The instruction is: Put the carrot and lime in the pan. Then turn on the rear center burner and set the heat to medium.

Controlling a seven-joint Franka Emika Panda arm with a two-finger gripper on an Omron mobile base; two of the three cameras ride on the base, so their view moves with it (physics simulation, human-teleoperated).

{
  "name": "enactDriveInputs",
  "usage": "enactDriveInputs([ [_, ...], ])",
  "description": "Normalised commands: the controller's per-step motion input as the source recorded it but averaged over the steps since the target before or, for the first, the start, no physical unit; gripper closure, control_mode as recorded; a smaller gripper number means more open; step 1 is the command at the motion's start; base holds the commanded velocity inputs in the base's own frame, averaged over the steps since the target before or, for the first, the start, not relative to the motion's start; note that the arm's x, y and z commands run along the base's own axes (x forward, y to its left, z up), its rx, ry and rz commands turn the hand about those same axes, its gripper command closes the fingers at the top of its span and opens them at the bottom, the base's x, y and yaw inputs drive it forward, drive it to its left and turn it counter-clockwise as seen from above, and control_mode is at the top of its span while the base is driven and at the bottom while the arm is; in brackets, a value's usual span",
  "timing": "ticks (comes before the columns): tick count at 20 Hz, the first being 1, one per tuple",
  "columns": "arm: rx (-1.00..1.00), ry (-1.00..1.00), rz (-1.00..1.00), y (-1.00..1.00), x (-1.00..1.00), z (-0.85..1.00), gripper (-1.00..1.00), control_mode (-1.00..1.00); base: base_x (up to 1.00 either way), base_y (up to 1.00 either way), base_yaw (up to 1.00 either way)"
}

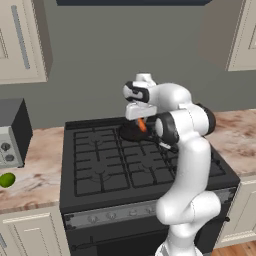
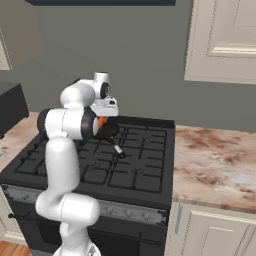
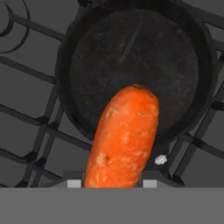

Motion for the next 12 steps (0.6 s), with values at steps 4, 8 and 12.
enactDriveInputs([
  [4,0.00,0.02,0.14,-0.20,0.26,-0.52,1.00,-1.00,0.00,0.00,0.00],
  [8,0.00,0.01,0.13,-0.16,0.27,-0.44,1.00,-1.00,0.00,0.00,0.00],
  [12,0.00,0.02,0.11,-0.08,0.20,-0.24,1.00,-1.00,0.00,0.00,0.00],
])
